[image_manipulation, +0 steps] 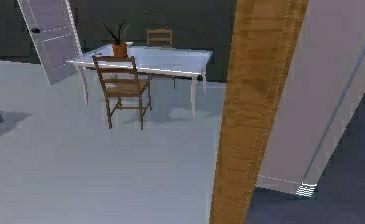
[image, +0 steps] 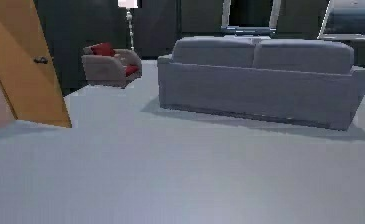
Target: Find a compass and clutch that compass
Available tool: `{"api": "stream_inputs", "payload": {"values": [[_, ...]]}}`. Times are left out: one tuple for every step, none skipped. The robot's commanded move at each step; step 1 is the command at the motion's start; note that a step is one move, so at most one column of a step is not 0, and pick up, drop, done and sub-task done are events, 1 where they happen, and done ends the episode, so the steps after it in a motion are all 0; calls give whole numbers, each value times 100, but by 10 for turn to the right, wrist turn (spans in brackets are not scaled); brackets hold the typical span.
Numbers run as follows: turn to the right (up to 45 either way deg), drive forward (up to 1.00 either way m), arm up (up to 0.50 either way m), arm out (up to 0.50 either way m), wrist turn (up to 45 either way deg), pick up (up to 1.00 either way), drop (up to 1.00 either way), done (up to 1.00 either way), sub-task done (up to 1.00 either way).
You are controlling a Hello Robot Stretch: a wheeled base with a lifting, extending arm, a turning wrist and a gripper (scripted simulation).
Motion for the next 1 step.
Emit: {"api": "stream_inputs", "payload": {"values": [[-120, 0, 0, 0, 0, 0, 0, 0, 0]]}}
